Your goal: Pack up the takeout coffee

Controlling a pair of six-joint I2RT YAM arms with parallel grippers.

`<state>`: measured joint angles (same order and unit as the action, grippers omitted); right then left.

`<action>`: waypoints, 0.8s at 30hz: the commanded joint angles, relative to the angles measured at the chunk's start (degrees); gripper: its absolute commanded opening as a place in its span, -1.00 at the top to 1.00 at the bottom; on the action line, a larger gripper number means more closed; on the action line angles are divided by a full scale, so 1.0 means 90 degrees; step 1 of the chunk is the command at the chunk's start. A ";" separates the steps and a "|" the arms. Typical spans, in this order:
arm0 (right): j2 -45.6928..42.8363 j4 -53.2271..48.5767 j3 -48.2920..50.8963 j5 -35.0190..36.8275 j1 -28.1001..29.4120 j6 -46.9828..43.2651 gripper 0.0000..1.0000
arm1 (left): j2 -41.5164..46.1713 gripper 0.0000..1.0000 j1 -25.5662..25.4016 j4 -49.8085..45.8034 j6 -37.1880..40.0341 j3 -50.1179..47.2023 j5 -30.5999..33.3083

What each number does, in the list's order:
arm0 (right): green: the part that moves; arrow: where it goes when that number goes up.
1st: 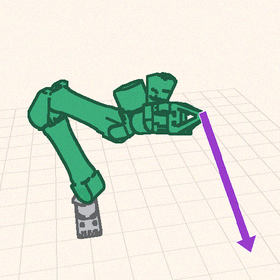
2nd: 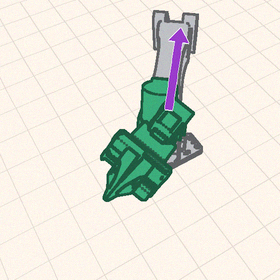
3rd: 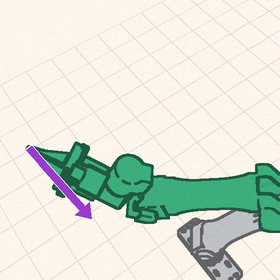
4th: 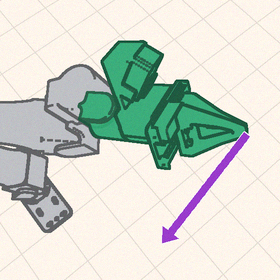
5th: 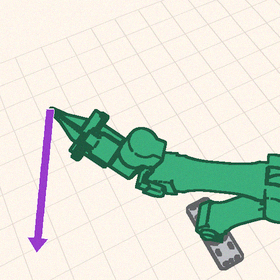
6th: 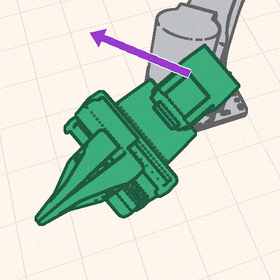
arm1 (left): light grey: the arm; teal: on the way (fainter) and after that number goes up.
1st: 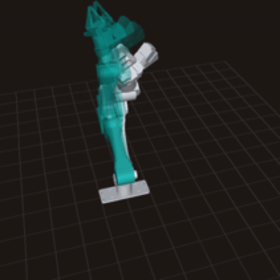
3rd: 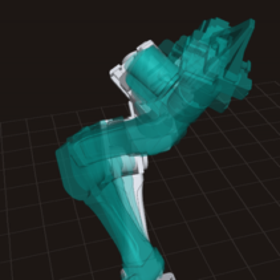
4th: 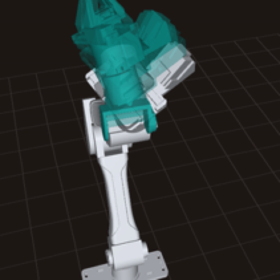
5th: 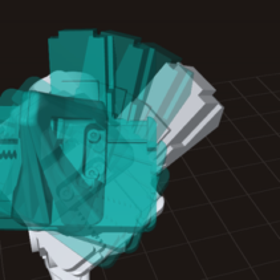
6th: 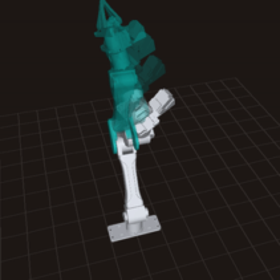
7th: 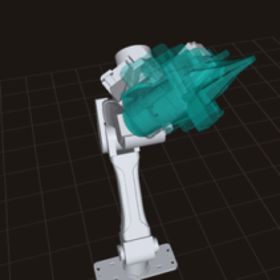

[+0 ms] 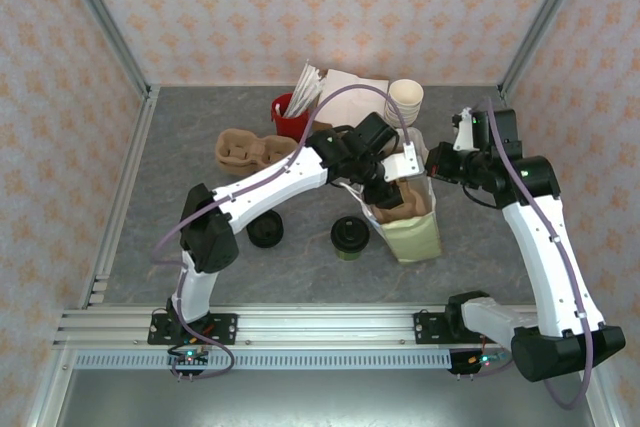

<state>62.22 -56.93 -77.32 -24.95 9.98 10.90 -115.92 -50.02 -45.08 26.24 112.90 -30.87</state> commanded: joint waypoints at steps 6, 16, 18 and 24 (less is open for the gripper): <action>-0.0252 0.0177 0.0208 -0.0459 -0.0370 0.0040 1.00 | -0.0711 0.13 -0.0173 -0.0731 0.0130 0.0881 0.0267; -0.0504 0.0425 0.0449 -0.0364 -0.0445 0.0181 1.00 | -0.1379 0.13 -0.0302 -0.1743 0.0254 0.1952 0.0454; -0.0533 0.0436 0.0455 -0.0269 -0.0442 0.0236 1.00 | -0.1431 0.12 -0.0303 -0.1808 0.0292 0.1948 0.0475; -0.0642 0.0339 0.0517 0.0053 -0.0445 0.0235 1.00 | -0.1504 0.12 -0.0302 -0.1934 0.0392 0.2000 0.0541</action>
<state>57.65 -55.11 -73.36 -24.64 5.72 12.40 -127.85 -51.99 -59.22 28.62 129.51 -27.83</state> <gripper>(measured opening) 0.042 0.438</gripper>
